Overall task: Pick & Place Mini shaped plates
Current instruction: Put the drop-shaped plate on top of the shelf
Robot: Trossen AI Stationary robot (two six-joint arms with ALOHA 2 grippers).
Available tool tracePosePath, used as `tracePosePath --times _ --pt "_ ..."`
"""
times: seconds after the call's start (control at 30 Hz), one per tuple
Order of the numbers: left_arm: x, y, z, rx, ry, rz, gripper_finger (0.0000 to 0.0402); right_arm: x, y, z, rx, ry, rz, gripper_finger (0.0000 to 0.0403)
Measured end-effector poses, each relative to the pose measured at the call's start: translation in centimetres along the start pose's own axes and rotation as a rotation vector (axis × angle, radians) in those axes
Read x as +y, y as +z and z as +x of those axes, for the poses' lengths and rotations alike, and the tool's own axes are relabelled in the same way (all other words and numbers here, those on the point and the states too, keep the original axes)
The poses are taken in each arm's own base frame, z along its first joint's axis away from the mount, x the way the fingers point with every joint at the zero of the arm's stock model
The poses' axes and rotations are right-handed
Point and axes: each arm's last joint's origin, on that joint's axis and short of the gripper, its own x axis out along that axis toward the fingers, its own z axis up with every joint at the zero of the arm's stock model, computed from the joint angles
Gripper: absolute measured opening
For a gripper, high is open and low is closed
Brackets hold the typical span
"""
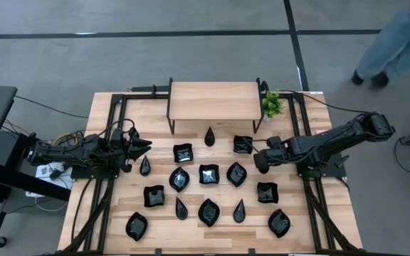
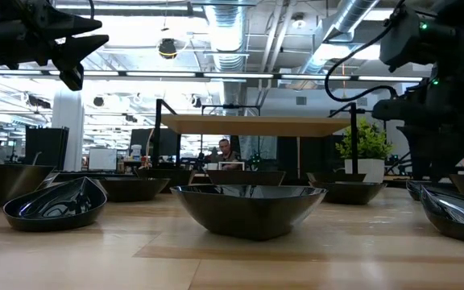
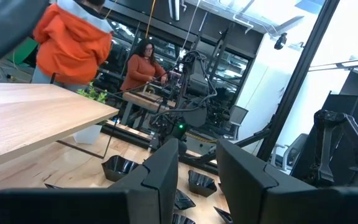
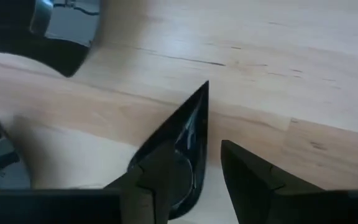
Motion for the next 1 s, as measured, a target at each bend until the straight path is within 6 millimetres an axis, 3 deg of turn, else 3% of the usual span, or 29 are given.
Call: tracePosePath --times 0.73,1.0 --pt "0.0 0.1 0.0 -0.014 -0.005 -0.005 0.0112 -1.2 -0.9 0.9 -0.047 -0.047 -0.009 0.0122" --pt "-0.1 0.2 0.0 -0.020 -0.007 -0.006 0.0112 -1.3 -1.2 2.0 -0.046 0.034 0.033 0.0123"
